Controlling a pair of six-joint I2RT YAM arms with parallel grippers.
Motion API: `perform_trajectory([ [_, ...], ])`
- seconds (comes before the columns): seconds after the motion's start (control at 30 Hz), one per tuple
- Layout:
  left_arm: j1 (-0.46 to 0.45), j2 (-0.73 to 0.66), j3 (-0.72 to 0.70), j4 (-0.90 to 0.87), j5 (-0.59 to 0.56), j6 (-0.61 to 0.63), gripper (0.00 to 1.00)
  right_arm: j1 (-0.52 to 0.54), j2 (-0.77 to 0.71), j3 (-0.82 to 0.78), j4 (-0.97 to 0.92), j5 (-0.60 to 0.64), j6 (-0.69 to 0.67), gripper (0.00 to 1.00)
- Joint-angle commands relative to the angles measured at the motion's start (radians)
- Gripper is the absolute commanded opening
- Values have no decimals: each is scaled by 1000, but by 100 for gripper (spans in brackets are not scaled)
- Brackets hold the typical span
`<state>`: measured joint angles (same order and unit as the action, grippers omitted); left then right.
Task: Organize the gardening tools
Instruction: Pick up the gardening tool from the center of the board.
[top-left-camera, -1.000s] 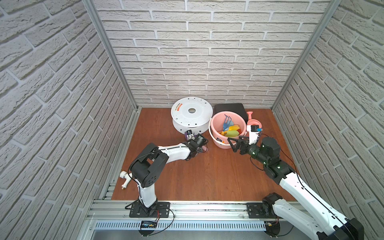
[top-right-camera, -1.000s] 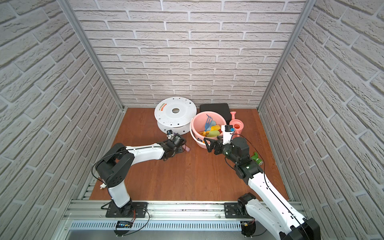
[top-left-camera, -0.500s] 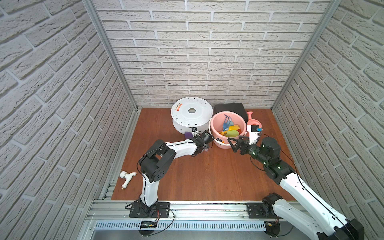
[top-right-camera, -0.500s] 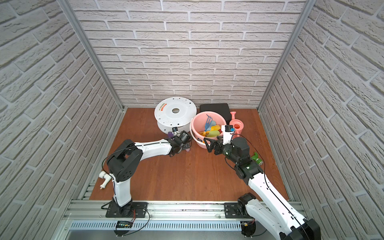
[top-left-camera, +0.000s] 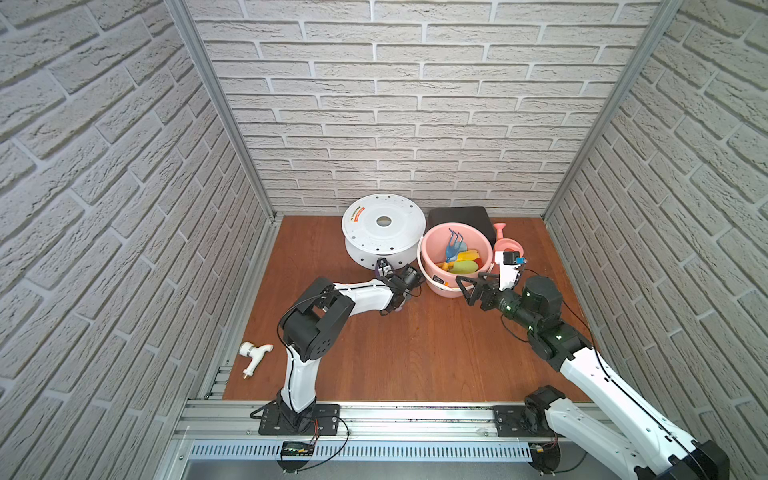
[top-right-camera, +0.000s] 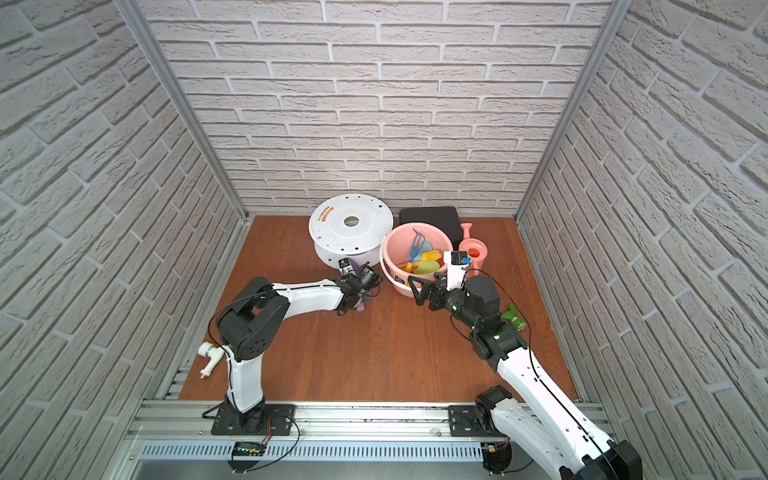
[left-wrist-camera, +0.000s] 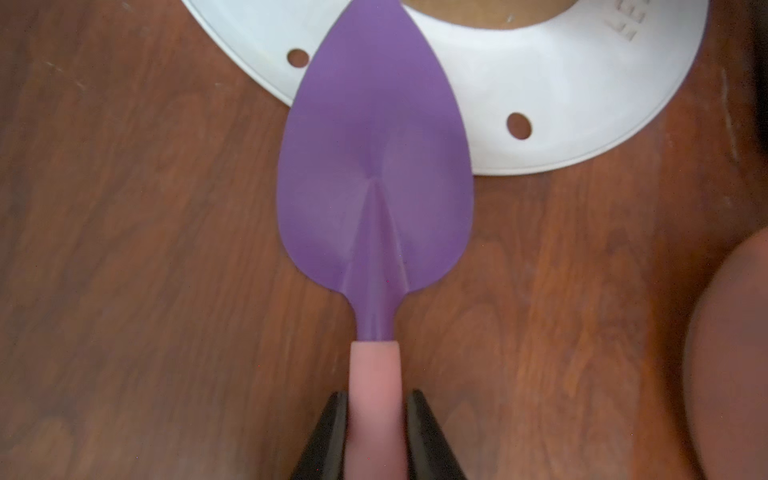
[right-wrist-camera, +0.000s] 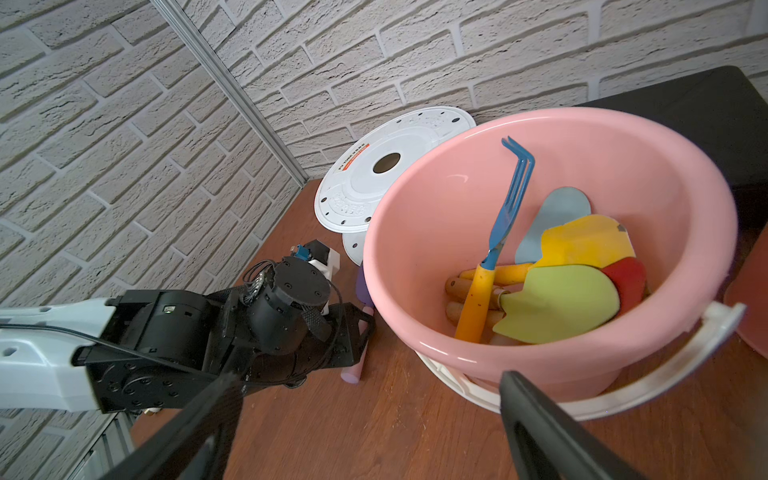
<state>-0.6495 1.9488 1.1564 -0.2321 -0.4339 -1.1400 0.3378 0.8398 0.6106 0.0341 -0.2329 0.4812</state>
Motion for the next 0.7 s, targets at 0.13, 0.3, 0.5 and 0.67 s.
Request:
perform_trajectory([
  [0.13,-3,-100,-100,22,-52,92,0,6,22,6,20,19,13,100],
  [0.3,-41,-237,-218,156,-96,233,0,6,51,28,-12,33,21,100],
  [0.5,-89,-419,-405,397,-74,439,0,16,97,72,-9,-77,-7,99],
  [0.67,-107,-560,-517,533,17,578,0,76,168,126,-9,-84,-27,78],
])
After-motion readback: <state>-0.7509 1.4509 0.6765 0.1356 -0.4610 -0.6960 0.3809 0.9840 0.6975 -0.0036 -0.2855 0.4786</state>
